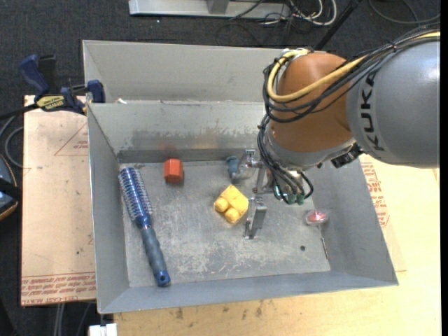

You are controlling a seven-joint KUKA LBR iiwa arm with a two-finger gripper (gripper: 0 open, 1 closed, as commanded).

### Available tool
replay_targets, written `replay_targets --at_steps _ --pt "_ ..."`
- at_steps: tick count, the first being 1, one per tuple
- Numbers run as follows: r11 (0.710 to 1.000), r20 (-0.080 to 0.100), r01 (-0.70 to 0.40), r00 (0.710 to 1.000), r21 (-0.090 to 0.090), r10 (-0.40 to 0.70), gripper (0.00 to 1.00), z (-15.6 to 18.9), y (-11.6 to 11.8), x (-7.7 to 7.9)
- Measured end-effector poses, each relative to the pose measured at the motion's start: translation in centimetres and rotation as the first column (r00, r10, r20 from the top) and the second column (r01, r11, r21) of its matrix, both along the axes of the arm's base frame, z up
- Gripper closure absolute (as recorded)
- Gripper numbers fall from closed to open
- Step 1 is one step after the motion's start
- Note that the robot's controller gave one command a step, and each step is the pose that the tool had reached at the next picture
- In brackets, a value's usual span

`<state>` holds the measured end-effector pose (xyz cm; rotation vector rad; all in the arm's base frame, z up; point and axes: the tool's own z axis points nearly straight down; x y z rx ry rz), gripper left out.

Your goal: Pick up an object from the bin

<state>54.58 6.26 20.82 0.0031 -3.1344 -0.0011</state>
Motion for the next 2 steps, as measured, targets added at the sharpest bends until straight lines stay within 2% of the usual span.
replay_targets --at_steps 1,2 --pt "1.0 0.014 -0.031 0.999 0.002 0.031 0.0 -13.0 1.3 1.4" --pt "0.91 0.01 -0.414 0.91 -0.004 0.414 0.0 -11.3 -7.0 2.5"
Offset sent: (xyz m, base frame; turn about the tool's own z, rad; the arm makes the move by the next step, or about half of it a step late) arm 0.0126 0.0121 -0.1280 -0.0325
